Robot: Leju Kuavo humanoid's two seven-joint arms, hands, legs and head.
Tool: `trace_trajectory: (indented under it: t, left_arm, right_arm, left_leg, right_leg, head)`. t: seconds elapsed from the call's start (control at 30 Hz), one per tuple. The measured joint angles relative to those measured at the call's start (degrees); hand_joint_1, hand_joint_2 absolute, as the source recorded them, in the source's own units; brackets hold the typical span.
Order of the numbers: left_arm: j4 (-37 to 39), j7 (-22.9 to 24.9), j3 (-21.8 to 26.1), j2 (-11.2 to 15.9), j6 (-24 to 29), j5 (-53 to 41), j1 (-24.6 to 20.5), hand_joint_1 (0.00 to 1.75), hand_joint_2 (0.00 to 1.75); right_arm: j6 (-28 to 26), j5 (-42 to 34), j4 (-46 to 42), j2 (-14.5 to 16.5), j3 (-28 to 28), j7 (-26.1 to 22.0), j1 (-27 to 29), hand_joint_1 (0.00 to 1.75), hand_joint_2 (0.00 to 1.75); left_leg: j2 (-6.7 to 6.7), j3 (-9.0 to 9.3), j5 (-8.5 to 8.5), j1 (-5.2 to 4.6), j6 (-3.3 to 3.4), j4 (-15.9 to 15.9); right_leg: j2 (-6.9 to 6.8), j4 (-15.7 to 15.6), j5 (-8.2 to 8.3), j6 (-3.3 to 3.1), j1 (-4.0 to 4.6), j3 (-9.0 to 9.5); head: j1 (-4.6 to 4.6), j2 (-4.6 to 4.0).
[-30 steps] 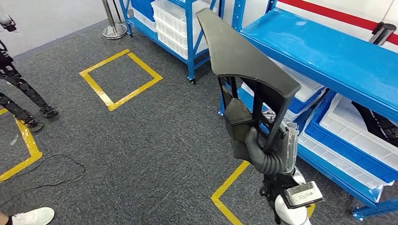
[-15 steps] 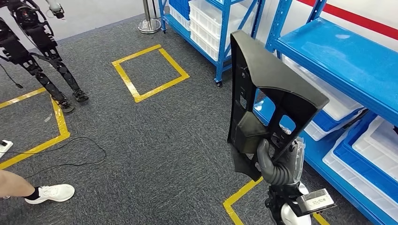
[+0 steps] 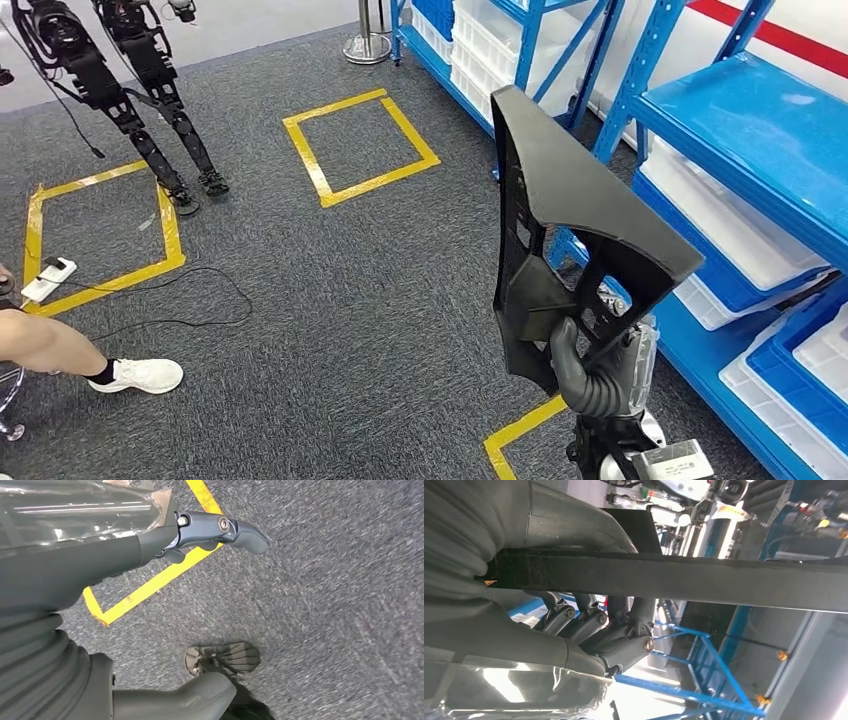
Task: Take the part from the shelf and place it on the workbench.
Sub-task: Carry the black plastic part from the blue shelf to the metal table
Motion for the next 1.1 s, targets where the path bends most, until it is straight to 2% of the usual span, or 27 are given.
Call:
trace_trajectory:
  t: [0.03,0.07,0.1,0.13,0.2,0.27,0.3,0.33,0.37,0.4,0.43,0.47,0.5,0.53,0.57,0.6,0.63,0.7,0.77,0.8,0.83,0.87,0.9,0.93,1.0,1.07,1.1]
  left_arm:
    - [0.0,0.2,0.0,0.1,0.0,-0.2,-0.2,0.0,1.75]
    - [0.0,0.4,0.0,0.1,0.1,-0.4,-0.4,0.0,1.75]
    - [0.0,0.8,0.0,0.1,0.3,-0.7,-0.6,0.0,1.75]
    - [0.0,1.2,0.0,0.0,0.4,-1.0,-0.6,0.0,1.75]
    - [0.1,1.9,0.0,-0.1,0.5,-1.3,-0.8,0.0,1.75]
    - [0.1,2.3,0.0,-0.2,0.6,-1.3,-1.1,0.0,1.75]
    - [0.1,2.4,0.0,-0.2,0.6,-1.3,-1.2,0.0,1.75]
    - [0.1,2.6,0.0,-0.2,0.6,-1.3,-1.2,0.0,1.75]
    - [0.1,2.7,0.0,-0.2,0.6,-1.3,-1.2,0.0,1.75]
    - [0.1,2.9,0.0,-0.2,0.6,-1.3,-1.2,0.0,1.75]
    - [0.1,3.0,0.0,-0.2,0.7,-1.3,-1.1,0.0,1.75]
    - [0.1,3.1,0.0,-0.2,0.7,-1.3,-1.1,0.0,1.75]
    - [0.1,3.1,0.0,-0.2,0.8,-1.4,-1.2,0.0,1.75]
    - [0.1,3.1,0.0,-0.2,0.9,-1.5,-1.2,0.0,1.75]
    - [0.1,3.1,0.0,-0.1,1.1,-1.6,-1.2,0.0,1.75]
    - [0.1,3.1,0.0,-0.1,1.1,-1.7,-1.1,0.0,1.75]
    - [0.1,3.1,0.0,0.0,1.1,-1.7,-1.1,0.0,1.75]
    - [0.1,3.1,0.0,0.0,1.2,-1.9,-1.0,0.0,1.75]
    - [0.1,3.1,0.0,0.0,1.2,-2.2,-1.4,0.0,1.75]
    - [0.1,3.1,0.0,0.1,1.3,-2.4,-1.6,0.0,1.75]
    - [0.1,3.1,0.0,0.0,1.4,-2.6,-1.7,0.0,1.75]
    - [0.1,3.1,0.0,0.0,1.5,-2.6,-1.7,0.0,1.75]
    - [0.1,3.1,0.0,0.1,1.5,-2.7,-1.7,0.0,1.75]
    - [0.1,3.1,0.0,0.1,1.6,-2.8,-1.7,0.0,1.75]
    - [0.1,3.0,0.1,0.2,1.8,-2.8,-1.9,0.0,1.75]
    - [0.0,3.0,0.1,0.3,1.9,-2.8,-2.3,0.0,1.75]
    - [0.0,3.0,0.2,0.3,1.9,-2.8,-2.4,0.0,1.75]
  right_arm:
    - [-0.1,0.1,-0.5,0.1,0.1,0.0,0.1,1.75,1.75]
    - [-0.1,0.2,-0.9,0.2,0.1,0.2,0.2,1.75,1.75]
    - [0.0,0.3,-1.3,0.3,0.1,0.4,0.2,1.75,1.75]
    - [0.1,0.4,-1.6,0.5,0.1,0.7,0.2,1.75,1.75]
    - [0.2,0.5,-2.2,0.6,0.1,1.1,0.2,1.75,1.75]
    - [0.5,0.4,-2.5,0.6,0.0,1.2,0.3,1.75,1.75]
    - [0.8,0.3,-2.5,0.6,0.0,1.2,0.4,1.75,1.75]
    - [1.1,0.2,-2.4,0.6,0.0,1.2,0.6,1.75,1.75]
    - [1.4,0.0,-2.4,0.5,-0.1,1.1,0.6,1.75,1.75]
    - [1.7,-0.2,-2.3,0.5,-0.1,1.0,0.6,1.75,1.75]
    - [2.0,-0.3,-2.2,0.5,-0.2,0.8,0.5,1.75,1.75]
    - [2.3,-0.6,-2.1,0.5,-0.3,0.8,0.3,1.75,1.75]
    - [2.7,-0.7,-2.0,0.6,-0.3,0.7,0.2,1.75,1.75]
    - [3.0,-0.8,-1.9,0.6,-0.4,0.7,0.0,1.75,1.75]
    - [3.3,-0.9,-1.8,0.7,-0.4,0.7,-0.1,1.75,1.75]
    - [3.4,-0.9,-1.8,0.9,-0.4,0.7,-0.2,1.75,1.75]
    - [3.5,-0.9,-1.8,1.0,-0.5,0.7,-0.4,1.75,1.75]
    - [3.8,-0.7,-1.8,1.3,-0.6,0.6,-0.7,1.75,1.75]
    - [4.1,-0.5,-1.8,1.5,-0.9,0.5,-0.9,1.75,1.75]
    - [4.2,-0.5,-1.8,1.6,-1.0,0.5,-0.9,1.75,1.75]
    - [4.3,-0.5,-1.7,1.7,-1.1,0.5,-1.0,1.75,1.75]
    - [4.4,-0.5,-1.7,1.9,-1.1,0.5,-1.2,1.75,1.75]
    - [4.6,-0.6,-1.6,2.1,-1.2,0.6,-1.5,1.75,1.75]
    - [4.8,-0.6,-1.6,2.4,-1.2,0.8,-1.9,1.75,1.75]
    - [5.1,-0.7,-1.6,2.9,-1.3,1.0,-2.6,1.75,1.75]
    - [5.3,-0.7,-1.6,3.3,-1.3,1.2,-3.1,1.75,1.75]
    - [5.3,-0.8,-1.6,3.5,-1.3,1.3,-3.2,1.75,1.75]
  left_leg:
    - [0.65,0.68,0.19,-0.32,0.32,-1.5]
    - [0.43,0.7,0.03,-0.58,0.52,-1.8]
    - [-0.36,0.7,0.11,-0.64,0.77,-2.0]
    - [-1.03,0.96,0.31,-0.5,1.02,-2.4]
    - [-2.37,1.59,0.83,-0.16,1.62,-3.2]
    - [-3.86,1.73,1.13,0.03,1.97,-3.5]
    - [-4.67,1.67,1.16,0.05,2.02,-3.5]
    - [-5.54,1.65,1.16,0.06,2.02,-3.5]
    - [-6.38,1.65,1.15,0.09,2.0,-3.4]
    - [-7.21,1.7,1.14,0.13,1.95,-3.3]
    - [-8.04,1.71,1.08,0.2,1.82,-3.2]
    - [-8.77,1.66,0.99,0.24,1.58,-2.9]
    - [-9.44,1.51,0.87,0.2,1.26,-2.7]
    - [-9.99,1.26,0.84,0.17,0.86,-2.5]
    - [-10.48,0.99,0.9,0.16,0.43,-2.5]
    - [-10.97,0.72,1.04,0.2,0.05,-2.5]
    - [-10.98,0.5,1.09,0.36,-0.26,-2.5]
    - [-8.42,-0.59,-0.21,0.45,-0.72,-0.4]
    - [-4.99,-3.73,-3.73,0.53,-1.1,6.2]
    - [-4.3,-5.72,-5.48,0.64,-1.28,10.2]
    - [-4.01,-7.24,-6.51,0.73,-1.39,13.2]
    - [-3.87,-7.8,-6.47,0.78,-1.43,14.4]
    - [-3.68,-7.09,-5.39,0.8,-1.36,13.1]
    - [-3.23,-5.31,-3.66,0.77,-1.18,9.9]
    - [-0.86,-0.9,-0.85,0.35,-0.54,2.0]
    - [0.37,0.86,-0.2,-0.2,0.05,-1.6]
    - [-0.24,0.74,-0.22,-0.41,0.27,-1.8]
  right_leg:
    - [-0.51,0.0,-0.16,0.22,0.19,0.08]
    - [-1.08,0.0,-0.31,0.47,0.31,0.15]
    - [-1.67,-0.1,-0.42,0.7,0.29,0.33]
    - [-1.67,0.0,-0.67,0.97,0.31,0.41]
    - [0.81,2.7,-2.24,1.2,0.17,-0.51]
    - [4.18,9.8,-5.19,0.96,-0.24,-3.92]
    - [4.88,13.5,-6.42,0.95,-0.4,-5.91]
    - [5.16,15.8,-6.92,1.2,-0.57,-7.32]
    - [5.28,16.1,-6.47,1.69,-0.74,-7.75]
    - [5.42,14.1,-5.12,2.35,-0.96,-7.05]
    - [5.9,10.2,-3.17,3.11,-1.28,-5.44]
    - [6.99,6.4,-1.5,3.61,-1.63,-3.82]
    - [8.0,3.3,-0.24,3.71,-1.85,-2.49]
    - [8.8,1.5,0.43,3.49,-1.91,-1.76]
    - [9.11,1.1,0.55,2.96,-1.8,-1.67]
    - [8.66,0.9,0.73,2.4,-1.65,-1.62]
    - [8.14,0.9,0.9,1.94,-1.7,-1.61]
    - [6.96,0.6,1.15,1.04,-1.85,-1.49]
    - [5.49,0.5,1.1,0.37,-1.6,-1.4]
    - [4.68,0.5,1.02,0.17,-1.4,-1.41]
    - [3.89,0.5,0.96,0.08,-1.22,-1.43]
    - [3.15,0.5,0.9,0.0,-1.07,-1.43]
    - [2.49,0.5,0.84,-0.05,-0.97,-1.38]
    - [1.89,0.5,0.76,-0.08,-0.89,-1.29]
    - [0.85,0.6,0.54,0.07,-0.52,-1.08]
    - [-0.12,0.6,0.28,0.47,-0.1,-0.96]
    - [-0.71,0.5,0.17,0.71,0.02,-0.88]
  head:
    - [0.02,0.0]
    - [0.07,0.0]
    - [0.08,0.01]
    - [0.1,0.01]
    - [0.16,0.02]
    - [0.36,0.01]
    - [0.45,0.01]
    - [0.51,0.01]
    - [0.52,0.01]
    - [0.52,0.02]
    - [0.52,0.02]
    - [0.57,0.01]
    - [0.64,0.01]
    - [0.7,0.01]
    - [0.75,0.01]
    - [0.78,0.01]
    - [0.75,0.01]
    - [0.54,0.0]
    - [0.26,0.0]
    - [0.18,0.0]
    - [0.21,0.0]
    - [0.2,0.0]
    - [0.2,0.0]
    - [0.2,0.0]
    - [0.2,0.0]
    - [0.28,0.0]
    - [0.34,0.0]
